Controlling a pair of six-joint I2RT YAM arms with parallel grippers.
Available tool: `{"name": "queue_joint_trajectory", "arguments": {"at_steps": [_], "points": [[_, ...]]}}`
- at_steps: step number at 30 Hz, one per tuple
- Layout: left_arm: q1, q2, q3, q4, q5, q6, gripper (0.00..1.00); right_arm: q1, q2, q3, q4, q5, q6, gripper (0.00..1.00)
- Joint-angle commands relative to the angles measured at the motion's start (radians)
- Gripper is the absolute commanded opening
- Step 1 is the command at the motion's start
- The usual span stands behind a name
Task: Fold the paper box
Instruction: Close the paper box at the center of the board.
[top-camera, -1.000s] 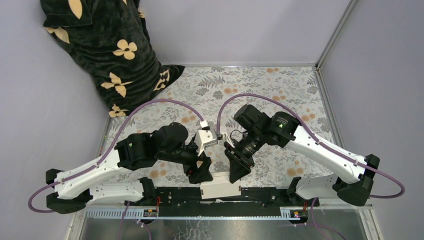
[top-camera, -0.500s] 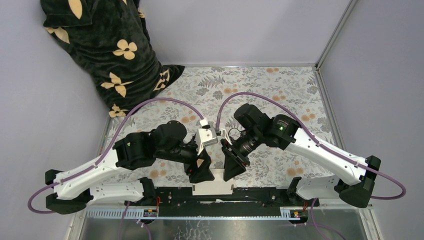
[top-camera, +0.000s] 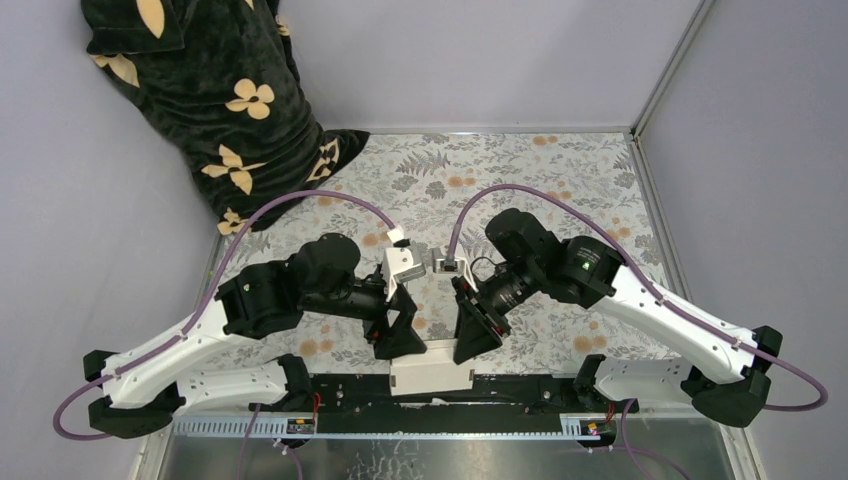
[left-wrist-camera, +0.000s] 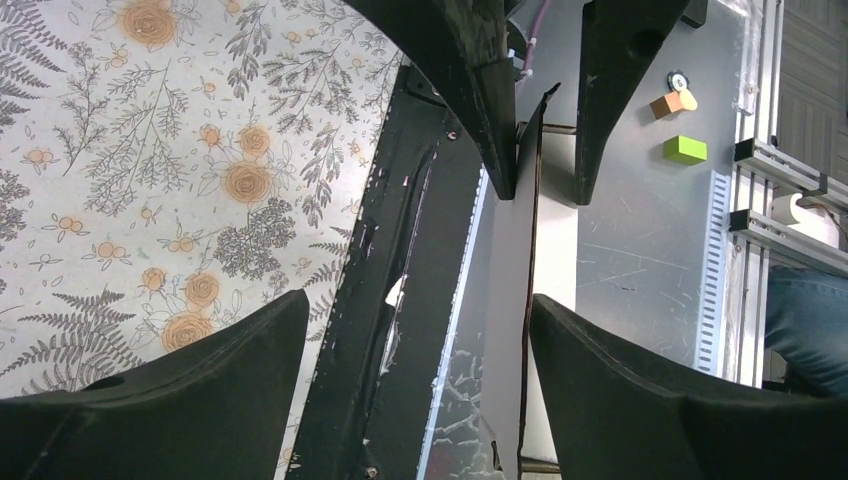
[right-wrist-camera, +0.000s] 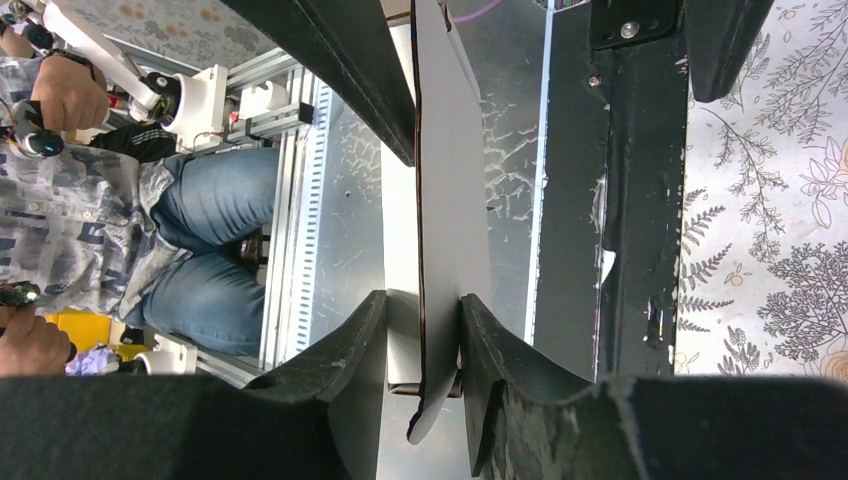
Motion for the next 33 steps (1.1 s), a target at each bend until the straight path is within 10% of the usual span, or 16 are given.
{"name": "queue_joint_trajectory", "arguments": {"at_steps": [1, 33], "points": [[0.014, -0.017, 0.006, 0.046, 0.04, 0.01, 0.87, -0.003, -0.032, 0.012, 0.031, 0.005, 0.012, 0.16], [0.099, -0.136, -0.042, 0.086, 0.121, -0.028, 0.94, -0.051, -0.041, 0.101, 0.089, 0.08, 0.013, 0.13]]}}
